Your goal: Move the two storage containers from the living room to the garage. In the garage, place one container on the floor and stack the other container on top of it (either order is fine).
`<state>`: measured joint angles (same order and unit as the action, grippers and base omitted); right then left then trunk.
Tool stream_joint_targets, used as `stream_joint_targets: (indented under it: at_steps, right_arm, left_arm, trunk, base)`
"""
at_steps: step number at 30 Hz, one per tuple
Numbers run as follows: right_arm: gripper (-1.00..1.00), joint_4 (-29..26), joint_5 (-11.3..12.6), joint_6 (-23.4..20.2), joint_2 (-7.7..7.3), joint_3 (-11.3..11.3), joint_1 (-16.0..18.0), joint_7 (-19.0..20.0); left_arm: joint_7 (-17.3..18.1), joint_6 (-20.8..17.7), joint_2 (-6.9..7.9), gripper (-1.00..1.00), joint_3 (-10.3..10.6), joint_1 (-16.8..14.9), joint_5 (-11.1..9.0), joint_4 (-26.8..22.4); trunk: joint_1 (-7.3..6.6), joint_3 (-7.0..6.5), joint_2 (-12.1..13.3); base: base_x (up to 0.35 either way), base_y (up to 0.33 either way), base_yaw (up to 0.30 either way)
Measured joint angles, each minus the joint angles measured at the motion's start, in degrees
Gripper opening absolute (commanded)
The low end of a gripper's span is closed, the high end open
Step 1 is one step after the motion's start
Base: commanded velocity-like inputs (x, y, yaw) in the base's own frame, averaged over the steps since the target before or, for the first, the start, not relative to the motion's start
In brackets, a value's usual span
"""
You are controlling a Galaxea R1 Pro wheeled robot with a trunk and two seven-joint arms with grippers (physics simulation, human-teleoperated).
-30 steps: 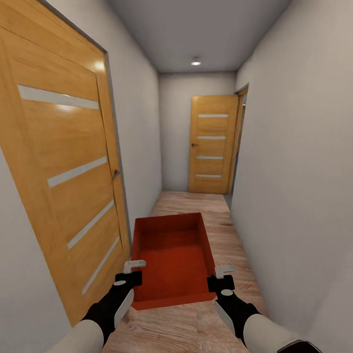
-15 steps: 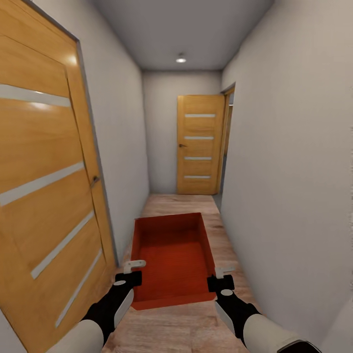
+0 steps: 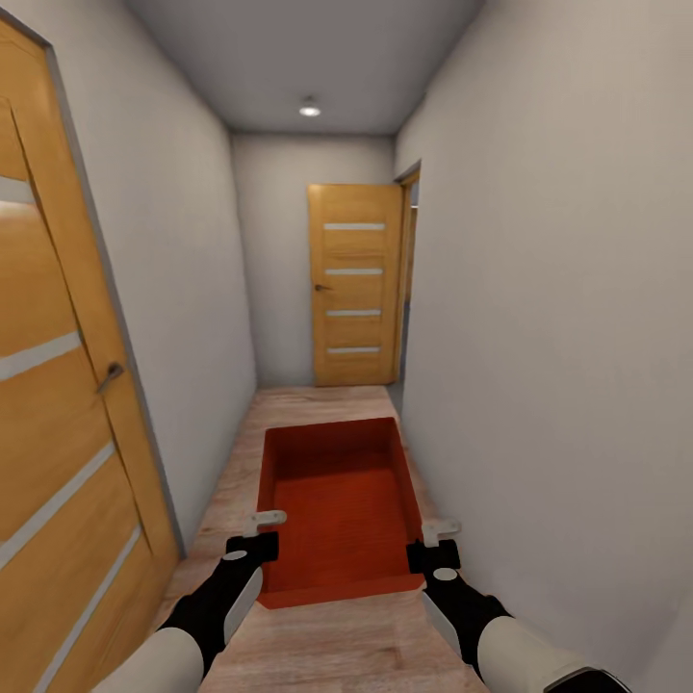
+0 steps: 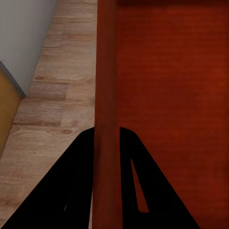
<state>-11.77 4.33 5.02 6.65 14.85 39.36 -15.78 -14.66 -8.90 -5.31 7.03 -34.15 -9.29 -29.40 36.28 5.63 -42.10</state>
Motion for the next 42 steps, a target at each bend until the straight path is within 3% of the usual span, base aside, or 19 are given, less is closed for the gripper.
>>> stream_joint_targets:
  at_steps: [14, 21, 42]
  right_arm:
    - [-1.00, 0.1, 0.4, 0.0, 0.03, 0.4, 0.0, -0.1]
    - [-1.00, 0.2, 0.5, 0.0, 0.09, 0.4, 0.0, -0.1]
    - [-1.00, 0.2, 0.5, 0.1, 0.20, 0.4, 0.0, -0.1]
  left_arm:
    - [0.2, 0.0, 0.06, -1.00, -0.1, 0.0, -0.1, 0.2]
    - [0.4, 0.0, 0.13, -1.00, -0.2, 0.0, -0.1, 0.2]
    - [0.6, -0.1, 0.30, -1.00, -0.2, 0.0, -0.2, 0.3]
  trunk:
    - [0.00, 0.01, 0.0]
    - [0.00, -0.06, 0.0]
    - [0.00, -0.08, 0.0]
  base:
    - [0.304, -0.125, 0.002]
    - [0.314, -0.052, 0.198]
    - [0.325, 0.101, 0.013]
